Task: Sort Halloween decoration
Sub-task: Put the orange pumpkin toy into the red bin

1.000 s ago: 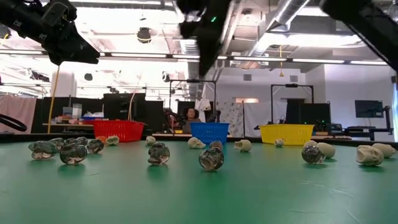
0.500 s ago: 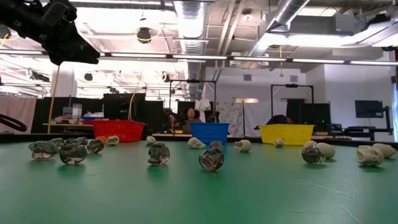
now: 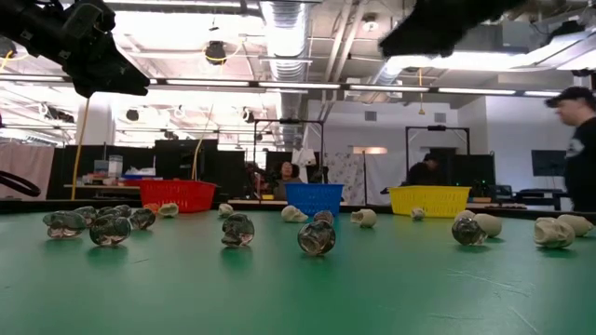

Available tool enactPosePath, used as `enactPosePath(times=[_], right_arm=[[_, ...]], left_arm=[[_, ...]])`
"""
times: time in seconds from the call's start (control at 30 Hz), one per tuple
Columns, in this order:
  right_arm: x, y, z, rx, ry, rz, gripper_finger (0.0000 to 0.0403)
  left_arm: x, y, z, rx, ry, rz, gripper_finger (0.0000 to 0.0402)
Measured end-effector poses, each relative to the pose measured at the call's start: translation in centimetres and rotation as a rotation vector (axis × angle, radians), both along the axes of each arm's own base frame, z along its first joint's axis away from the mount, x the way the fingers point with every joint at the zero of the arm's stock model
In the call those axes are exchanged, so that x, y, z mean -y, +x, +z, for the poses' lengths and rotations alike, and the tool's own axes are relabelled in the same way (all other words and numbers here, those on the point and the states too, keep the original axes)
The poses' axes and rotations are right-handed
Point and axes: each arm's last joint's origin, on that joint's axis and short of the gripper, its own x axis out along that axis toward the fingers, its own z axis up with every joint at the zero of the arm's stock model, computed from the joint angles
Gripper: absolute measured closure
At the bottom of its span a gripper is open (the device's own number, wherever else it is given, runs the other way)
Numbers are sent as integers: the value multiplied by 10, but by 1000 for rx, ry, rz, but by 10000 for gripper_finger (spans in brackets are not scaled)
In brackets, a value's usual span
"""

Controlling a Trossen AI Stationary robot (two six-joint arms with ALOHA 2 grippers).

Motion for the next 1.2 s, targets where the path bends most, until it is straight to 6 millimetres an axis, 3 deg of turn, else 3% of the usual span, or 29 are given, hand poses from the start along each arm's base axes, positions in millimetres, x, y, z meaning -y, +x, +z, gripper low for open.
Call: enactPosePath(times=[0.3,0.57,0.9,1.2], right_arm=[[5,54,-74,-2,39,62,202],[23,91,-107,186,70,162,202],[36,149,-108,240,110,301,202],[41,211,-106,147,110,380,202]], left_arm=[[0,0,0,0,1,-1,233],[0,0,0,-1,1,0,233],[0,0,0,-2,3,4,233],[0,0,0,-2,4,6,233]])
